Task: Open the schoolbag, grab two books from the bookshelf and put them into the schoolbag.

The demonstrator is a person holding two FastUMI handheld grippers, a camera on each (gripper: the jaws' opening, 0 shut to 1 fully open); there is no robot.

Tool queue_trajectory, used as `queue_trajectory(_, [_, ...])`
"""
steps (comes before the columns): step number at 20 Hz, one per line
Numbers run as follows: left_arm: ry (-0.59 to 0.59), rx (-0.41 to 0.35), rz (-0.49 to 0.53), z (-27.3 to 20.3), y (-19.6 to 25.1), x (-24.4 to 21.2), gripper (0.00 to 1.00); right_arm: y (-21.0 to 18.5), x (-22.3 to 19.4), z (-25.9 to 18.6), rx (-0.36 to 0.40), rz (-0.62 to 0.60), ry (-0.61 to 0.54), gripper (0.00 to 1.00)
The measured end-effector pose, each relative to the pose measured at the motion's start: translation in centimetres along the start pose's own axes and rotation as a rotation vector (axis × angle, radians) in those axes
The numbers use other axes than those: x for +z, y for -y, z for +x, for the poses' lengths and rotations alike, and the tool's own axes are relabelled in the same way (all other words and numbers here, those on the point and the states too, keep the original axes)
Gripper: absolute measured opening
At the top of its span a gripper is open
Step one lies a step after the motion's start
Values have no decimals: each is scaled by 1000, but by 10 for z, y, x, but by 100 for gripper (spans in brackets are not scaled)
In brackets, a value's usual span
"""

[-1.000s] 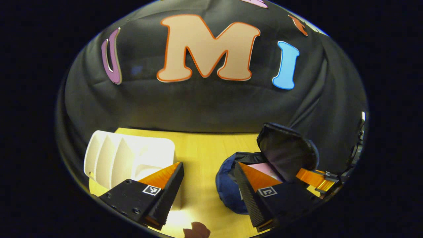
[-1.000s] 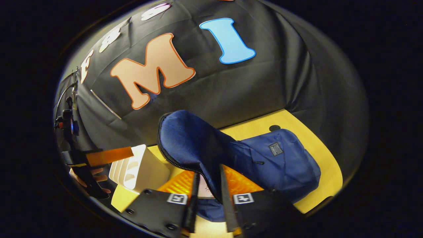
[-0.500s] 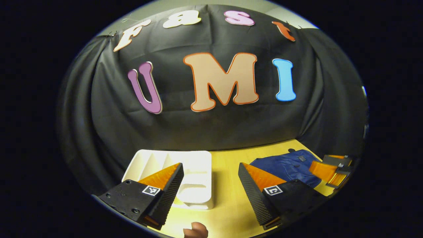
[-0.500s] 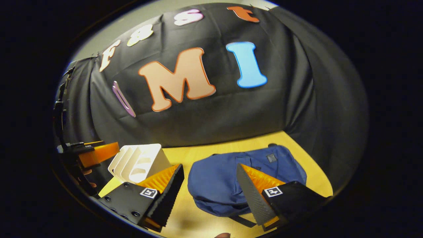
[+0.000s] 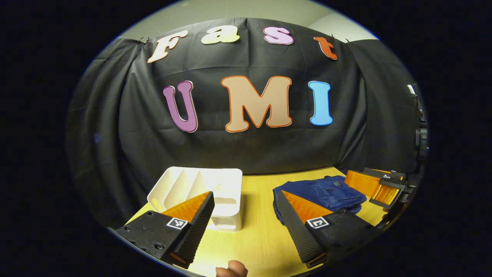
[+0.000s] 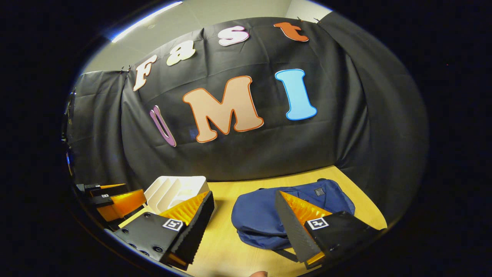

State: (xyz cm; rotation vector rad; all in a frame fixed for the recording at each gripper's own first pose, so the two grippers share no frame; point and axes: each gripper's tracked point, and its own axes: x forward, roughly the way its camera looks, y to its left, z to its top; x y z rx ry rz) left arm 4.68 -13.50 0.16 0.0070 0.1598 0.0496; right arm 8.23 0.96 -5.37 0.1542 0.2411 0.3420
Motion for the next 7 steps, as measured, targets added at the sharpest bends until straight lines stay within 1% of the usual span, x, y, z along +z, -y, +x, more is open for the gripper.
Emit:
queue_trajectory(2, [4, -3, 3, 1, -1, 5, 96, 5, 3, -2, -14, -8, 3, 99])
queue_trajectory(4, [30, -4, -3, 0, -3, 17, 96, 10, 17, -6, -22, 2, 39, 100])
queue_trajectory(5, [39, -5, 1, 2, -4, 21, 96, 12, 23, -9, -30, 3, 55, 99])
queue_trajectory(7, [50, -7, 11, 5, -4, 26, 97, 13, 29, -10, -38, -1, 73, 100])
